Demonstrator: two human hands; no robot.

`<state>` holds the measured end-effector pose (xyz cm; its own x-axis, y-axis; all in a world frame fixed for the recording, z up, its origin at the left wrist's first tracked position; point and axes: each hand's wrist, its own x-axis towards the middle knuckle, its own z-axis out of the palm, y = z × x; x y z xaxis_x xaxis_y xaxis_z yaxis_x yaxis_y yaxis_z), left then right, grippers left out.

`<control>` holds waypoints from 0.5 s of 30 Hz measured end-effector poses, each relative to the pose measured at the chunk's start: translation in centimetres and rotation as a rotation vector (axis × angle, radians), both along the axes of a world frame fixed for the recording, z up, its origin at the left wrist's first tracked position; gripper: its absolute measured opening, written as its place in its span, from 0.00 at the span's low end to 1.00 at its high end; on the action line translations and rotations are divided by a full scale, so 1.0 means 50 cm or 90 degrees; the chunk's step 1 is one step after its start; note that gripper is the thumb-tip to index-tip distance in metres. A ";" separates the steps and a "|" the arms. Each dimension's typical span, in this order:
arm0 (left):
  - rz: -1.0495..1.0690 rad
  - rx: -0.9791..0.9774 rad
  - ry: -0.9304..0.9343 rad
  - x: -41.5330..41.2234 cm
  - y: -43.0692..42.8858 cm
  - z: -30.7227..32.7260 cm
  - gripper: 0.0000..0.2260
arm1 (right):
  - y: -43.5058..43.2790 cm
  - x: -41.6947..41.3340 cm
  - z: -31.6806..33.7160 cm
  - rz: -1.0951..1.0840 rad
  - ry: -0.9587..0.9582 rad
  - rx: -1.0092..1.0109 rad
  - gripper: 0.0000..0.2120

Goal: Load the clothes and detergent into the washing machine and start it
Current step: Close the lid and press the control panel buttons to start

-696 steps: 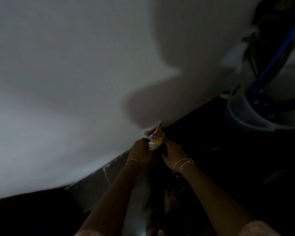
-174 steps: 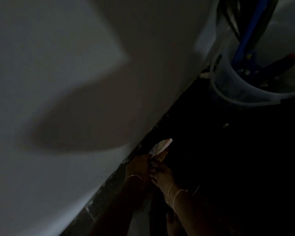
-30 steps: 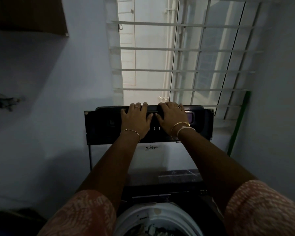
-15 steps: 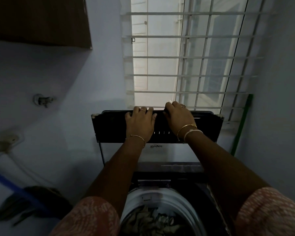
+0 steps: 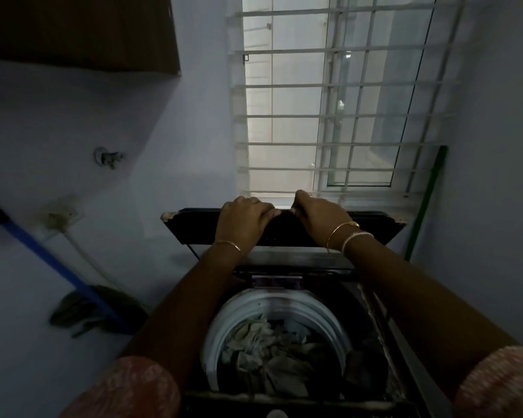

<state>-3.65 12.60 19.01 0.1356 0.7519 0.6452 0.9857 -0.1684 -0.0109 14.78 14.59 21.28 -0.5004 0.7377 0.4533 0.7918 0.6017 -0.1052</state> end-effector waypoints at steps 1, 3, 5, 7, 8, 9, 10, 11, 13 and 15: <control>-0.006 -0.029 0.005 -0.004 -0.017 -0.005 0.19 | -0.016 0.003 -0.011 -0.002 -0.044 0.004 0.12; -0.013 -0.082 0.026 -0.012 -0.054 -0.023 0.21 | -0.049 0.009 -0.034 0.001 -0.124 0.008 0.14; -0.022 -0.133 0.058 -0.018 -0.093 -0.044 0.23 | -0.079 0.019 -0.058 0.028 -0.156 -0.021 0.15; -0.024 -0.187 0.084 -0.021 -0.132 -0.062 0.24 | -0.102 0.034 -0.085 0.054 -0.169 -0.052 0.17; -0.020 -0.217 0.098 -0.021 -0.149 -0.069 0.25 | -0.111 0.042 -0.101 0.065 -0.174 -0.061 0.18; -0.016 -0.243 0.116 -0.019 -0.162 -0.075 0.25 | -0.120 0.049 -0.117 0.074 -0.178 -0.066 0.19; -0.013 -0.269 0.134 -0.016 -0.171 -0.082 0.26 | -0.129 0.055 -0.132 0.080 -0.180 -0.076 0.20; -0.011 -0.292 0.147 -0.014 -0.178 -0.090 0.26 | -0.137 0.059 -0.147 0.087 -0.177 -0.081 0.21; -0.016 -0.318 0.156 -0.014 -0.184 -0.110 0.31 | -0.153 0.065 -0.169 0.085 -0.166 -0.090 0.23; -0.044 -0.330 0.130 -0.020 -0.187 -0.129 0.42 | -0.164 0.072 -0.182 0.062 -0.152 -0.108 0.26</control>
<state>-4.64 3.24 12.54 0.2795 0.9486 0.1486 0.9587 -0.2671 -0.0981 18.38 6.40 12.17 -0.6502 0.7359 0.1886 0.7455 0.6659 -0.0281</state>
